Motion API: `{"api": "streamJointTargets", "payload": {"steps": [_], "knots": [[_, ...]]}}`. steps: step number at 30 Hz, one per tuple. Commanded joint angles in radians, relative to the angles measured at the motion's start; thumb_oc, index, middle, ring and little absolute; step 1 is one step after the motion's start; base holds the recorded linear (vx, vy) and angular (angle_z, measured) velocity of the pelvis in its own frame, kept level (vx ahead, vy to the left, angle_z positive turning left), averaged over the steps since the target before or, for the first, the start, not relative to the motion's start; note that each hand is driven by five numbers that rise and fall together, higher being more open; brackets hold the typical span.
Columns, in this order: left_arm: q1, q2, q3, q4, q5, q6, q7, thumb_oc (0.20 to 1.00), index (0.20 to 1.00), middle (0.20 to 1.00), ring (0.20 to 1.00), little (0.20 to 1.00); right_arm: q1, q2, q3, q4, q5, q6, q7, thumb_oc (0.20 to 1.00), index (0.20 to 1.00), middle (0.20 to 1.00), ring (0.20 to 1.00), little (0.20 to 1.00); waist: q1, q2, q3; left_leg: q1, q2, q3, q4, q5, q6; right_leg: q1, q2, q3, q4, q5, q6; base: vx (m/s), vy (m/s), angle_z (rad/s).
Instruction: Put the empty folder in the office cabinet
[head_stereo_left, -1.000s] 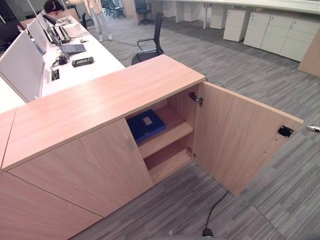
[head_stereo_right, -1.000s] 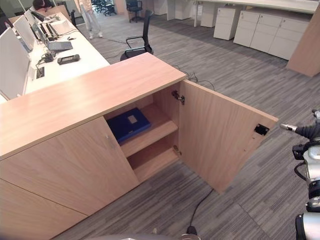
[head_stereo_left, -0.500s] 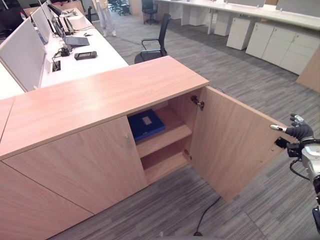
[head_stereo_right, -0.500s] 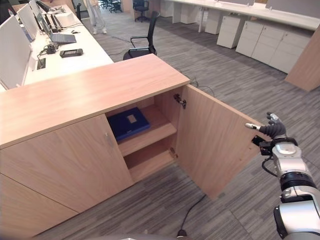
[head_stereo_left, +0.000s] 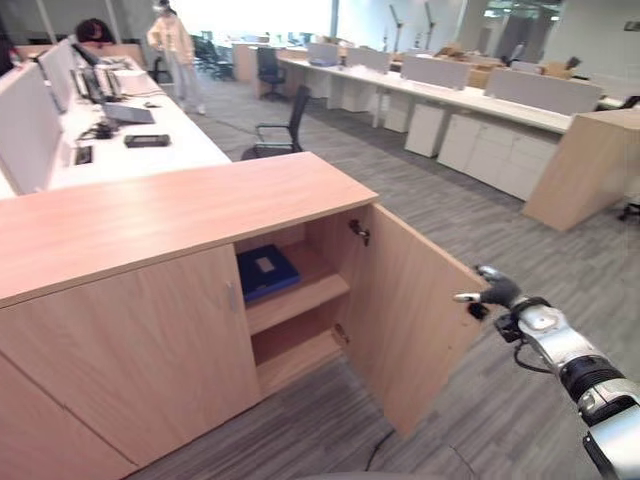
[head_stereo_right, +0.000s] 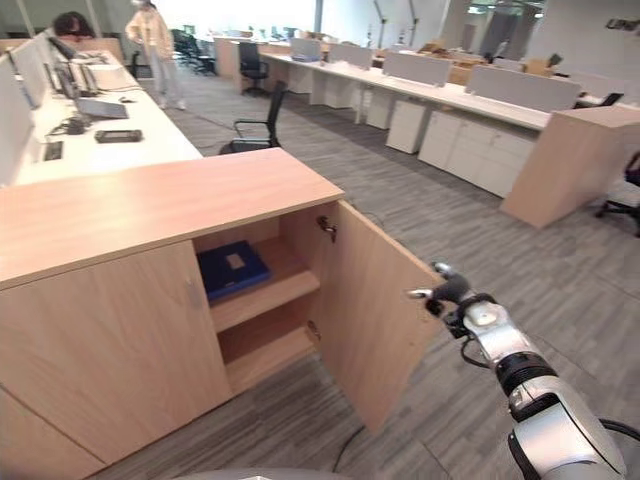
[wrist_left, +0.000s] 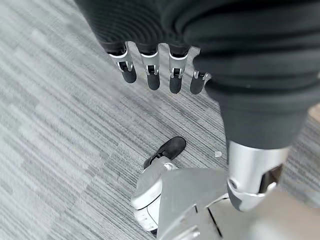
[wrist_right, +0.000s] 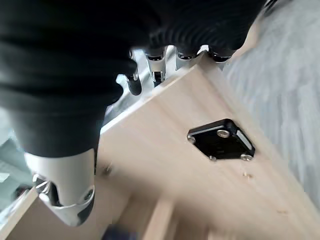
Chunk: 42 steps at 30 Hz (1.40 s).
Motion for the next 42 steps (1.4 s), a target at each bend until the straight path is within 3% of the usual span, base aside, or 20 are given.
{"api": "streamJointTargets", "payload": {"steps": [1,3,4,6,14,20,22,26,27,29,31,36,38,42], "knots": [[-0.105,-0.002,0.023,0.025,0.052,-0.003,0.007,1.000,1.000,1.000,1.000,1.000,-0.026,0.304,0.295,-0.187,0.418,-0.024,0.308,1.000,1.000,1.000,1.000,1.000,0.092,-0.030,0.085,0.024,-0.048,0.006,0.006,-0.036,-0.027,0.064,-0.026,0.003,0.010,-0.086,0.029,-0.02,0.011,-0.36],[-0.108,-0.001,0.024,0.016,0.062,-0.004,0.014,1.000,1.000,1.000,1.000,1.000,-0.033,0.309,0.316,-0.232,0.472,-0.020,0.315,1.000,1.000,1.000,1.000,1.000,0.098,-0.030,0.086,0.023,-0.047,0.005,0.007,-0.036,-0.027,0.063,-0.027,0.000,0.011,-0.087,0.030,-0.01,0.006,-0.17],[-0.112,0.004,0.023,-0.014,0.089,-0.010,0.026,1.000,1.000,1.000,1.000,1.000,-0.044,0.308,0.350,-0.335,0.604,-0.020,0.324,1.000,1.000,1.000,1.000,1.000,0.112,-0.033,0.087,0.021,-0.047,0.008,0.010,-0.036,-0.027,0.061,-0.030,-0.007,0.014,-0.084,0.033,-0.02,0.025,0.28],[-0.109,0.004,0.022,-0.017,0.093,-0.010,0.030,1.000,1.000,1.000,1.000,1.000,-0.051,0.305,0.356,-0.364,0.638,-0.025,0.322,1.000,1.000,1.000,1.000,1.000,0.116,-0.035,0.087,0.020,-0.047,0.009,0.010,-0.036,-0.027,0.060,-0.031,-0.009,0.015,-0.082,0.033,-0.01,0.018,0.56],[-0.079,-0.009,0.037,-0.054,0.098,-0.036,0.080,1.000,1.000,1.000,1.000,1.000,-0.024,0.284,0.344,-0.458,0.710,-0.058,0.295,1.000,1.000,1.000,1.000,1.000,0.134,-0.048,0.088,0.014,-0.044,0.018,0.014,-0.035,-0.027,0.051,-0.034,-0.015,0.023,-0.077,0.035,0.00,0.015,0.37],[-0.213,-0.017,0.017,-0.125,0.058,-0.049,0.137,1.000,1.000,1.000,1.000,1.000,0.027,0.276,0.357,-0.472,0.729,-0.074,0.269,1.000,1.000,1.000,1.000,1.000,0.119,-0.053,0.084,0.017,-0.042,0.027,0.015,-0.038,-0.033,0.045,-0.038,-0.015,0.023,-0.068,0.038,0.00,0.013,-0.04],[-0.276,0.015,0.017,-0.135,0.042,-0.056,0.166,1.000,1.000,1.000,1.000,1.000,0.090,0.266,0.331,-0.366,0.619,-0.066,0.264,1.000,1.000,1.000,1.000,1.000,0.111,-0.051,0.086,0.014,-0.043,0.024,0.014,-0.037,-0.035,0.042,-0.040,-0.018,0.025,-0.066,0.041,-0.02,0.043,0.02],[-0.265,-0.039,0.007,-0.132,-0.051,-0.075,0.146,1.000,1.000,1.000,1.000,1.000,0.202,0.318,0.273,-0.063,0.344,-0.052,0.236,1.000,1.000,1.000,1.000,1.000,0.108,-0.050,0.089,0.009,-0.047,0.014,0.012,-0.037,-0.033,0.042,-0.045,-0.025,0.026,-0.064,0.044,-0.01,0.028,-0.08],[-0.265,-0.039,0.007,-0.132,-0.051,-0.075,0.146,1.000,1.000,1.000,1.000,1.000,0.202,0.318,0.273,-0.063,0.344,-0.052,0.236,1.000,1.000,1.000,1.000,1.000,0.108,-0.050,0.088,0.008,-0.047,0.014,0.012,-0.037,-0.033,0.041,-0.045,-0.026,0.026,-0.064,0.044,-0.02,0.025,0.10],[-0.226,-0.092,-0.014,-0.137,-0.154,-0.080,0.125,1.000,1.000,1.000,1.000,1.000,0.280,0.430,0.172,0.305,0.092,-0.061,0.165,1.000,1.000,1.000,1.000,1.000,0.116,-0.048,0.089,-0.002,-0.054,-0.009,0.012,-0.035,-0.029,0.045,-0.047,-0.038,0.026,-0.068,0.044,-0.02,0.037,0.21],[-0.206,-0.099,-0.024,-0.141,-0.170,-0.076,0.126,1.000,1.000,1.000,1.000,1.000,0.297,0.481,0.111,0.486,-0.056,-0.072,0.108,1.000,1.000,1.000,1.000,1.000,0.120,-0.044,0.087,-0.006,-0.058,-0.023,0.012,-0.035,-0.026,0.048,-0.050,-0.045,0.025,-0.069,0.044,0.00,0.037,0.16],[-0.221,-0.108,-0.030,-0.153,-0.254,-0.081,0.099,1.000,1.000,1.000,1.000,1.000,0.320,0.574,-0.082,0.835,-0.144,-0.067,-0.011,1.000,1.000,1.000,1.000,1.000,0.126,-0.030,0.080,-0.011,-0.069,-0.056,0.011,-0.035,-0.016,0.060,-0.054,-0.058,0.024,-0.075,0.044,0.01,0.036,0.30],[-0.226,-0.108,-0.010,-0.210,-0.396,-0.085,0.073,1.000,1.000,1.000,1.000,1.000,0.351,0.584,-0.116,0.881,-0.136,-0.060,-0.024,1.000,1.000,1.000,1.000,1.000,0.127,-0.023,0.075,-0.011,-0.075,-0.077,0.011,-0.036,-0.012,0.073,-0.057,-0.068,0.024,-0.079,0.043,0.04,0.044,0.26],[-0.209,-0.150,0.021,-0.201,-0.519,-0.085,0.029,1.000,1.000,1.000,1.000,1.000,0.374,0.604,-0.117,0.864,-0.085,-0.066,-0.010,1.000,1.000,1.000,1.000,1.000,0.128,-0.017,0.075,-0.008,-0.082,-0.097,0.008,-0.038,-0.009,0.083,-0.061,-0.075,0.028,-0.083,0.044,0.01,0.010,0.02]]}}
